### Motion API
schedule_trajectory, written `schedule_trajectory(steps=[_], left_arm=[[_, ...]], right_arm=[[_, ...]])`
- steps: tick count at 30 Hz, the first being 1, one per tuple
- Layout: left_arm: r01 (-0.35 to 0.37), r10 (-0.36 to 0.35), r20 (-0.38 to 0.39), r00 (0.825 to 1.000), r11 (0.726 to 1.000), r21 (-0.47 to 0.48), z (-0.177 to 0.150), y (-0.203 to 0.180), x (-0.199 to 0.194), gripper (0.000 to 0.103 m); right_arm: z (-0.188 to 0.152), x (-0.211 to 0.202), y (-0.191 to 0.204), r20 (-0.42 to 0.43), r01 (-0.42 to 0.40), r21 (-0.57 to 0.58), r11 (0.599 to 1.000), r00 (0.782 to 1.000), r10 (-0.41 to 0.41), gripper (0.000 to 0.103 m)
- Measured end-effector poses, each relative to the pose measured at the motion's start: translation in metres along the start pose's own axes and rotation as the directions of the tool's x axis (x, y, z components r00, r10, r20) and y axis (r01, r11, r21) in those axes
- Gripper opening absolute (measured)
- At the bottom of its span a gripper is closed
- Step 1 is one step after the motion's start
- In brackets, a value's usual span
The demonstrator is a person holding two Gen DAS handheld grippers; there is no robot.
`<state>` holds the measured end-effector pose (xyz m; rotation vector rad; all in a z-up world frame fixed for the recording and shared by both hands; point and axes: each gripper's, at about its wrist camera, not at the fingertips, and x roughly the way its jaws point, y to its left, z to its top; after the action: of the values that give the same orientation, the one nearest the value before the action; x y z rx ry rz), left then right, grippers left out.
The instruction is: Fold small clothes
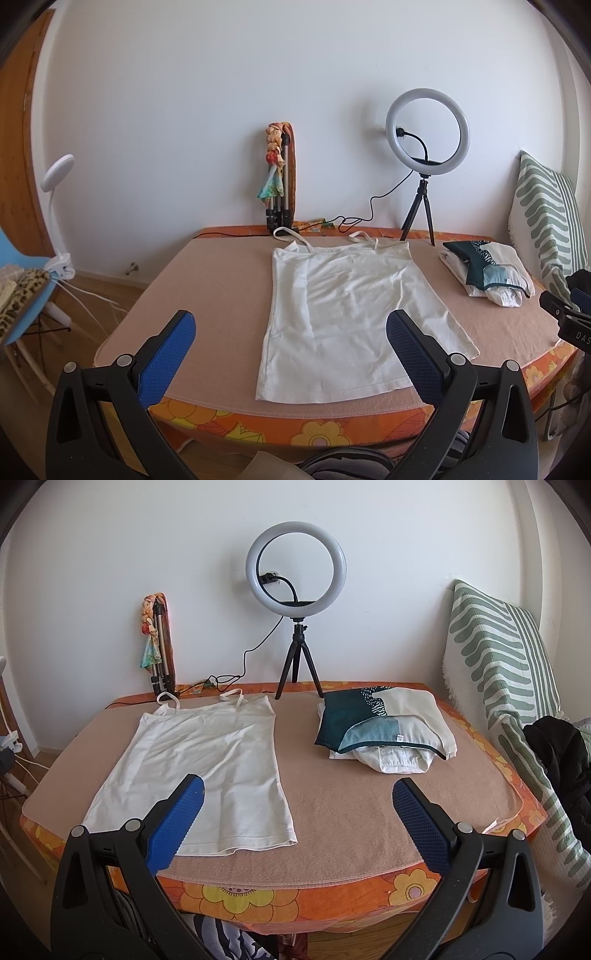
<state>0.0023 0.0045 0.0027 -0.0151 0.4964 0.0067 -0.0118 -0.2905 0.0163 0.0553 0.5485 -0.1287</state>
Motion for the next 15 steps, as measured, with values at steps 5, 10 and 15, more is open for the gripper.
schedule_trajectory(steps=[5,10,15], left_arm=[[0.005,-0.005,-0.001,1.0,1.0,0.001,0.0008,0.0002,0.0,0.103],[0.004,-0.004,0.003,1.0,1.0,0.003,0.0018,-0.0002,-0.0006,0.103],[0.004,-0.004,-0.001,1.0,1.0,0.0,0.0008,-0.0008,0.0001,0.103]], right_arm=[[0.0,0.0,0.0001,0.0,-0.001,0.0,1.0,1.0,0.001,0.103],[0.0002,0.0004,0.0011,0.0,-0.001,-0.001,1.0,1.0,0.001,0.103],[-0.0002,0.0004,0.0024,0.0,-0.001,-0.002,1.0,1.0,0.001,0.103]])
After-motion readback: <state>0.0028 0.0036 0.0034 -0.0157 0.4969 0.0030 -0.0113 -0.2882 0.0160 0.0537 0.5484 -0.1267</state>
